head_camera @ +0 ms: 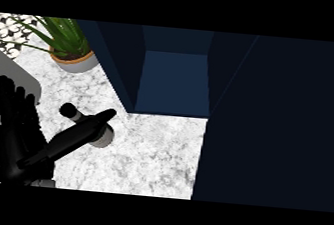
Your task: Pick up the wine, place it into the cabinet and close the cabinet
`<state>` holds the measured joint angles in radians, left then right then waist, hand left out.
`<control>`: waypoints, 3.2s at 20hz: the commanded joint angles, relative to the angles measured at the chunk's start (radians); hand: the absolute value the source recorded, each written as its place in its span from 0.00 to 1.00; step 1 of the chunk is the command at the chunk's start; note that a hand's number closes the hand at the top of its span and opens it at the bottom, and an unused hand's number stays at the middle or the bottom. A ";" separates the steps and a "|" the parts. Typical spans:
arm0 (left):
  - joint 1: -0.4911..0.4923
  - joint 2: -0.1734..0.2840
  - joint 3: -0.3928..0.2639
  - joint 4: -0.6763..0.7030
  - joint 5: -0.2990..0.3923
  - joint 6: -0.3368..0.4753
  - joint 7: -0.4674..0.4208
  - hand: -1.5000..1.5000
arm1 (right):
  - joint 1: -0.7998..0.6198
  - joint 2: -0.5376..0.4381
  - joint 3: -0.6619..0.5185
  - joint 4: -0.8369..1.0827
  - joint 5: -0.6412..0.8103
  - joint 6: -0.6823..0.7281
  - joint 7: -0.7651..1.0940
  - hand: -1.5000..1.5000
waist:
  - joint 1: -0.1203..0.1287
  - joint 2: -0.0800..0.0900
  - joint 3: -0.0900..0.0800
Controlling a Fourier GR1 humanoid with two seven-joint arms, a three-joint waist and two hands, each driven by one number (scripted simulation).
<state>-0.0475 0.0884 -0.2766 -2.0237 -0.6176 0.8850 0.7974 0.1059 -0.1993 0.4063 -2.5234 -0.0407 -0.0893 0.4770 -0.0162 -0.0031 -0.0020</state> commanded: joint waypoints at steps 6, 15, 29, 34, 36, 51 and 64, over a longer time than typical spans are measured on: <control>0.033 0.031 0.063 0.155 0.281 0.050 -0.253 0.00 | 0.072 -0.044 -0.004 -0.250 -0.041 0.010 0.088 0.00 | -0.003 0.001 0.000; 0.106 -0.010 0.127 0.313 0.513 0.013 -0.558 0.00 | 0.075 -0.012 0.116 -0.208 0.071 -0.043 0.058 0.00 | 0.000 -0.001 -0.001; 0.095 -0.087 0.274 0.621 0.778 -0.209 -0.954 0.00 | 0.051 -0.062 0.007 -0.239 -0.024 -0.035 0.075 0.00 | 0.001 0.002 0.000; 0.113 -0.088 0.271 0.652 0.825 -0.250 -1.006 0.00 | 0.109 -0.066 0.003 -0.246 -0.031 -0.027 0.014 0.00 | 0.000 0.000 0.001; 0.085 -0.088 0.248 0.728 0.864 -0.218 -1.052 0.00 | 0.136 -0.089 0.015 -0.293 -0.043 -0.017 0.038 0.00 | -0.012 -0.002 0.000; 0.013 -0.088 0.266 0.931 1.257 -0.303 -1.420 0.00 | 0.029 -0.055 0.026 -0.221 -0.008 -0.059 0.081 0.00 | 0.005 0.000 0.000; -0.134 -0.088 0.261 1.117 1.418 -0.412 -1.542 0.00 | 0.112 -0.114 -0.047 -0.271 -0.085 -0.007 0.048 0.00 | -0.006 0.000 0.002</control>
<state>-0.1435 0.0015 -0.0001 -0.9326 0.7748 0.4733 -0.7336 0.1337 -0.2625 0.4080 -2.5248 -0.0424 -0.1150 0.4292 -0.0190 -0.0023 -0.0012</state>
